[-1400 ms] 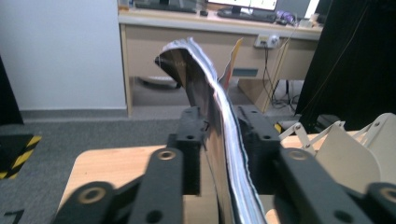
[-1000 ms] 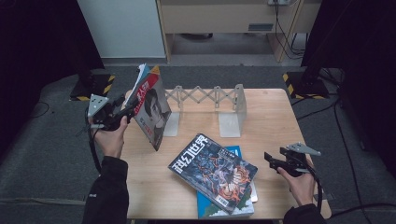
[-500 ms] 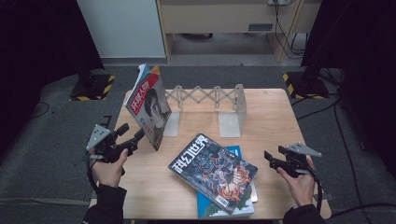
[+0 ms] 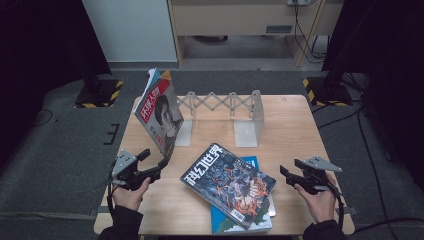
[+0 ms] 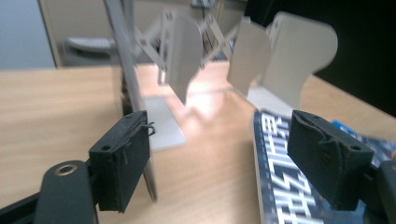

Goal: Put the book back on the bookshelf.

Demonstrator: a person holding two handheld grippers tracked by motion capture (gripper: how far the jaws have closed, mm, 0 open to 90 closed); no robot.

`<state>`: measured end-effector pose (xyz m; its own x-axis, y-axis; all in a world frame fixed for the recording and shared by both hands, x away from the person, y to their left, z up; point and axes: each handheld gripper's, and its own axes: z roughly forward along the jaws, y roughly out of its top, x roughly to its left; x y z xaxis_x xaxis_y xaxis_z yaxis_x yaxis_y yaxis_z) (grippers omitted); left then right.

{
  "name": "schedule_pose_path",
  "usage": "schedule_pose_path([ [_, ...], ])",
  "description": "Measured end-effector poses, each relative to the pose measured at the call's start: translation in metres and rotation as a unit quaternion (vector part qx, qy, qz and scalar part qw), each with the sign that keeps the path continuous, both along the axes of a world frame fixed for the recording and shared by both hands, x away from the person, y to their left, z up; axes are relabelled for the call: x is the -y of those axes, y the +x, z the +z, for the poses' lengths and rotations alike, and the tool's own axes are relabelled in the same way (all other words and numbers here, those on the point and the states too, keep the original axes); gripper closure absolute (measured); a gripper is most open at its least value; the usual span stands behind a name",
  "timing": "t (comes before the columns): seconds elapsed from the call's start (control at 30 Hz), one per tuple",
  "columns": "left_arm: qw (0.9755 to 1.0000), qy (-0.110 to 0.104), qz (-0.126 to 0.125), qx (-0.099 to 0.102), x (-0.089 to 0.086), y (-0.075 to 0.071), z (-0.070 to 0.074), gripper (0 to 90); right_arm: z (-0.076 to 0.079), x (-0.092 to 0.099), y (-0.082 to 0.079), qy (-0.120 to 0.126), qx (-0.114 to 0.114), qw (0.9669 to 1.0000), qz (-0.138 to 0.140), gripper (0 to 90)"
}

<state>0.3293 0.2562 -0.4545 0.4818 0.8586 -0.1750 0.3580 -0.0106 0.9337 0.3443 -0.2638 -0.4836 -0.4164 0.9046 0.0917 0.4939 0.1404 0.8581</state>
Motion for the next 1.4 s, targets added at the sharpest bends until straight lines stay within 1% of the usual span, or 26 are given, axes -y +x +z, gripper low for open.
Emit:
schedule_pose_path([
  [0.1, 0.9998, 0.006, -0.010, -0.017, 0.006, 0.001, -0.010, 21.7, 0.001, -0.004, -0.001, 0.002, -0.001, 1.0000, 0.007, 35.0],
  [0.17, 0.9995, 0.014, -0.017, -0.022, 0.010, 0.001, -0.015, 22.5, 0.002, -0.007, -0.002, 0.000, -0.005, 0.9999, 0.013, 35.3],
  [0.2, 0.9994, 0.014, -0.022, -0.025, 0.012, 0.001, -0.018, 22.7, 0.002, -0.009, -0.002, 0.002, -0.001, 0.9999, 0.014, 35.7],
  [0.3, 0.9982, 0.010, -0.039, -0.045, 0.017, 0.003, -0.026, 22.5, 0.001, -0.014, -0.002, -0.003, -0.005, 0.9997, 0.023, 35.9],
  [0.37, 0.9975, 0.005, -0.044, -0.055, 0.019, 0.005, -0.030, 22.4, 0.000, -0.019, -0.003, -0.004, -0.002, 0.9996, 0.026, 37.7],
  [0.4, 0.9973, 0.009, -0.046, -0.057, 0.019, 0.006, -0.031, 22.4, -0.001, -0.023, -0.004, -0.003, -0.005, 0.9995, 0.032, 37.7],
  [0.43, 0.9972, 0.012, -0.047, -0.057, 0.020, 0.006, -0.031, 22.4, -0.001, -0.023, -0.004, -0.003, -0.005, 0.9995, 0.032, 37.7],
  [0.47, 0.9971, 0.012, -0.047, -0.058, 0.020, 0.007, -0.032, 22.1, -0.003, -0.028, -0.004, -0.003, -0.010, 0.9993, 0.036, 37.5],
  [0.5, 0.9969, 0.012, -0.049, -0.060, 0.021, 0.007, -0.033, 22.1, -0.003, -0.028, -0.004, -0.003, -0.010, 0.9993, 0.036, 37.5],
  [0.53, 0.9967, 0.009, -0.049, -0.064, 0.022, 0.008, -0.035, 22.1, -0.004, -0.030, -0.004, -0.003, -0.014, 0.9991, 0.041, 37.5],
  [0.6, 0.9958, 0.011, -0.052, -0.074, 0.024, 0.009, -0.038, 21.9, -0.007, -0.036, -0.004, -0.005, -0.019, 0.9986, 0.049, 37.5],
  [0.63, 0.9948, 0.013, -0.058, -0.083, 0.027, 0.012, -0.042, 21.9, -0.007, -0.037, -0.004, -0.006, -0.020, 0.9984, 0.053, 37.5],
  [0.67, 0.9948, 0.013, -0.058, -0.083, 0.027, 0.012, -0.042, 21.8, -0.007, -0.037, -0.004, -0.006, -0.020, 0.9984, 0.053, 37.5],
  [0.7, 0.9937, 0.011, -0.064, -0.091, 0.029, 0.013, -0.045, 21.8, -0.008, -0.039, -0.004, -0.002, -0.022, 0.9983, 0.054, 37.5],
  [0.77, 0.9922, 0.000, -0.071, -0.102, 0.031, 0.015, -0.049, 21.8, -0.009, -0.043, -0.005, 0.000, -0.024, 0.9981, 0.057, 37.2],
  [0.8, 0.9919, -0.001, -0.071, -0.105, 0.032, 0.016, -0.050, 21.7, -0.009, -0.044, -0.005, -0.001, -0.026, 0.9978, 0.061, 37.1],
  [0.83, 0.9910, -0.004, -0.077, -0.110, 0.032, 0.017, -0.052, 21.7, -0.009, -0.045, -0.005, -0.002, -0.026, 0.9977, 0.062, 37.0],
  [1.0, 0.9878, -0.012, -0.090, -0.127, 0.038, 0.019, -0.056, 21.7, -0.012, -0.049, -0.006, -0.002, -0.028, 0.9972, 0.070, 37.1],
  [1.13, 0.9850, -0.009, -0.104, -0.138, 0.043, 0.021, -0.060, 21.7, -0.013, -0.054, -0.007, 0.000, -0.034, 0.9963, 0.079, 37.5],
  [1.27, 0.9816, -0.020, -0.112, -0.154, 0.044, 0.023, -0.064, 21.4, -0.015, -0.058, -0.007, -0.001, -0.036, 0.9957, 0.086, 37.5],
  [1.3, 0.9810, -0.020, -0.111, -0.158, 0.045, 0.024, -0.065, 21.3, -0.015, -0.059, -0.007, 0.000, -0.039, 0.9955, 0.086, 37.5],
  [1.33, 0.9805, -0.022, -0.112, -0.160, 0.045, 0.024, -0.066, 20.8, -0.016, -0.059, -0.007, -0.001, -0.037, 0.9955, 0.088, 37.5],
  [1.4, 0.9780, -0.039, -0.115, -0.170, 0.046, 0.025, -0.069, 19.9, -0.016, -0.060, -0.007, 0.001, -0.039, 0.9954, 0.087, 37.5],
])
